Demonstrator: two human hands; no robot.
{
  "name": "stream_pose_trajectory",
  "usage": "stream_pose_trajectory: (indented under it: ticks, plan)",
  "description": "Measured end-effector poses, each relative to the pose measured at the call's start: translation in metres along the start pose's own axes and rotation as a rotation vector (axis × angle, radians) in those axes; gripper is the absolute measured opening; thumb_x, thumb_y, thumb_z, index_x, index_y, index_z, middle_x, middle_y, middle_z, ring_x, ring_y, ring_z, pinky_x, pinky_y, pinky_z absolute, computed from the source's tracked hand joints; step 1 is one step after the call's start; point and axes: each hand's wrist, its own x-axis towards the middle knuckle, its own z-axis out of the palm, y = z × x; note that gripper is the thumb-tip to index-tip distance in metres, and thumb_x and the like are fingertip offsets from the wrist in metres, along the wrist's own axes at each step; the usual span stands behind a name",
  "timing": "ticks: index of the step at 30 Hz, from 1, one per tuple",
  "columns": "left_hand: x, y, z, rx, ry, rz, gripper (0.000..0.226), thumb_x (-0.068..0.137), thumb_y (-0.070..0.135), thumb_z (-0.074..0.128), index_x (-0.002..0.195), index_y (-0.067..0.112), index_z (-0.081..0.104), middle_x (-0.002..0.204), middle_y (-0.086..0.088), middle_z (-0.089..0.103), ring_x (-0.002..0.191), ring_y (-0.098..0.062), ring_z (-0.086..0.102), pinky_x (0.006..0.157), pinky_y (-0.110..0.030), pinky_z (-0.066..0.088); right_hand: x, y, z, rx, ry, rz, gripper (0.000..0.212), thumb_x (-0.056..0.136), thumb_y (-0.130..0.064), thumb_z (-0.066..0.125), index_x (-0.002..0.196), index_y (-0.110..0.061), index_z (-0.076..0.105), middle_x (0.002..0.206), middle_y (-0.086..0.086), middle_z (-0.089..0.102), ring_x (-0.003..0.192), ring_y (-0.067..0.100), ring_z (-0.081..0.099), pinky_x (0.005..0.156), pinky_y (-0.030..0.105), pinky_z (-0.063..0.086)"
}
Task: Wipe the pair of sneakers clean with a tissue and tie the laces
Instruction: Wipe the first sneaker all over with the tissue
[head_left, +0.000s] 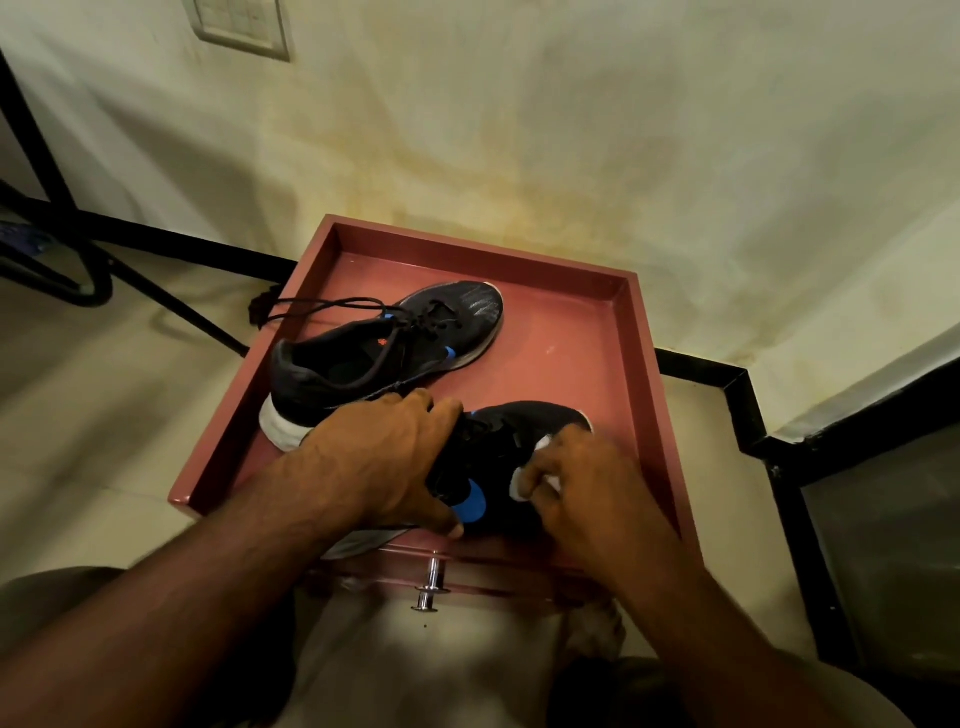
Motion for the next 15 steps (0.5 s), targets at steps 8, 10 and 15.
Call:
stream_pose_trajectory:
  ticks: [8,10,15]
  plan:
    - [0.004,0.010,0.007,0.049,0.184,0.090,0.107,0.064,0.083,0.069,0.146,0.022,0.034,0.149,0.000,0.042,0.131,-0.023,0.047,0.107,-0.043,0.046,0.015,0.010,-0.011,0.103,0.012,0.107,0.016,0.095,-0.032,0.068,0.101,-0.022,0.079,0.105,-0.006,0.058,0.088,0.007,0.055,0.064,0.009,0.033]
    - [0.007,0.018,0.011,0.061,0.169,0.093,0.104,0.069,0.079,0.070,0.147,0.022,0.033,0.146,-0.001,0.045,0.127,-0.024,0.049,0.106,-0.044,0.046,0.006,-0.004,0.002,0.115,-0.149,0.016,0.018,0.097,-0.031,0.067,0.109,-0.025,0.077,0.111,-0.008,0.064,0.089,0.006,0.060,0.067,0.008,0.037]
    - [0.011,0.018,0.012,0.067,0.167,0.083,0.106,0.068,0.082,0.068,0.147,0.021,0.035,0.143,-0.001,0.047,0.124,-0.025,0.051,0.105,-0.044,0.047,0.020,0.024,-0.013,0.196,0.083,0.209,0.015,0.092,-0.025,0.070,0.108,-0.025,0.071,0.101,-0.004,0.070,0.087,0.014,0.066,0.069,0.021,0.046]
